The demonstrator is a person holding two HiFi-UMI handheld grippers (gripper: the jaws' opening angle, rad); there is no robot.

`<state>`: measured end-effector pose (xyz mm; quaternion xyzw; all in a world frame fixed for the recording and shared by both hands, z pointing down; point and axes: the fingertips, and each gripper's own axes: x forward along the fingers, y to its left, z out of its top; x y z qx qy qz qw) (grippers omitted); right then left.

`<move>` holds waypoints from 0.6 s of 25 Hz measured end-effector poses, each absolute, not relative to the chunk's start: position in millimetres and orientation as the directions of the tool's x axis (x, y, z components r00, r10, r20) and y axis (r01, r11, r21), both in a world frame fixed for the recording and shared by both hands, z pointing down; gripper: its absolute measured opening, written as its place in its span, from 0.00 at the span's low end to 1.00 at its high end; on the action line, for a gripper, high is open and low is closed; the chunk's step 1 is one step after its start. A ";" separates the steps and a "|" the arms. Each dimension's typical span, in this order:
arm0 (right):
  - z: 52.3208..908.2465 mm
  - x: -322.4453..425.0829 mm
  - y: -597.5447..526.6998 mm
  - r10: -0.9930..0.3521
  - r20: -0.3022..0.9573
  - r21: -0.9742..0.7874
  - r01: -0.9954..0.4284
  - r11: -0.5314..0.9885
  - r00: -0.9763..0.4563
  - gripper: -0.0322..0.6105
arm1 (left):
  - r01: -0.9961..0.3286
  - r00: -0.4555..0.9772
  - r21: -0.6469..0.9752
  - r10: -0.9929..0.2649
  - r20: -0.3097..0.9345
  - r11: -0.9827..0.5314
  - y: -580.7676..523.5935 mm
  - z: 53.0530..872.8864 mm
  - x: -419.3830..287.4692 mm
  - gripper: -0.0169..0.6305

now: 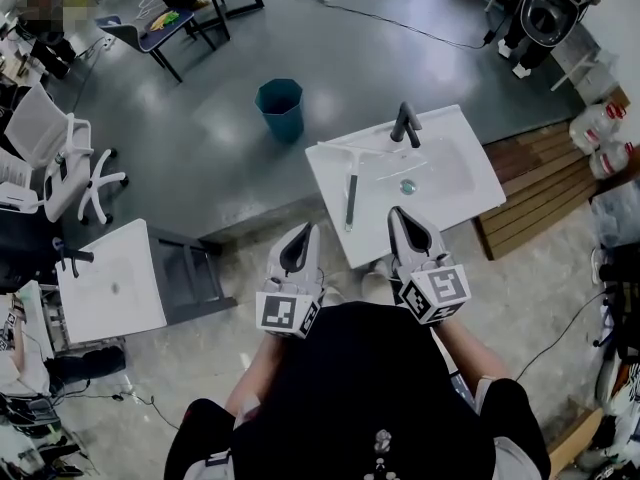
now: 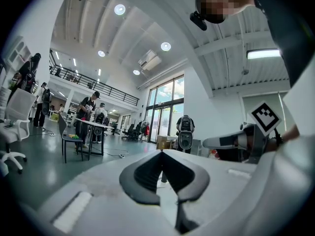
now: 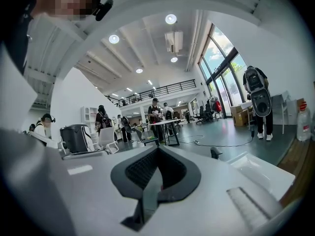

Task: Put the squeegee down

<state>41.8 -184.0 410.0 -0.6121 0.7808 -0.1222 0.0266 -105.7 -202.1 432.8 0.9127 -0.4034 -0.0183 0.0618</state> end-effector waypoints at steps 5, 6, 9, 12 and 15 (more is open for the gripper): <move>413.4 38.8 -182.5 -0.959 0.114 -0.227 -0.946 0.230 -0.260 0.05 | -0.730 0.678 0.129 -0.734 0.022 -0.671 -200.5 435.4 -102.9 0.03; 413.8 38.5 -182.0 -0.958 0.116 -0.227 -0.946 0.232 -0.262 0.05 | -0.729 0.679 0.130 -0.733 0.023 -0.672 -200.2 435.6 -102.0 0.03; 414.5 37.5 -181.1 -0.957 0.121 -0.222 -0.946 0.234 -0.265 0.05 | -0.727 0.682 0.134 -0.731 0.024 -0.673 -200.5 436.4 -100.4 0.03; 416.3 38.8 -181.0 -0.957 0.127 -0.222 -0.948 0.229 -0.261 0.05 | -0.727 0.682 0.136 -0.731 0.028 -0.673 -200.2 437.8 -99.9 0.03; 419.2 39.6 -179.9 -0.958 0.134 -0.229 -0.949 0.218 -0.252 0.05 | -0.726 0.684 0.131 -0.729 0.035 -0.675 -198.4 438.8 -101.5 0.03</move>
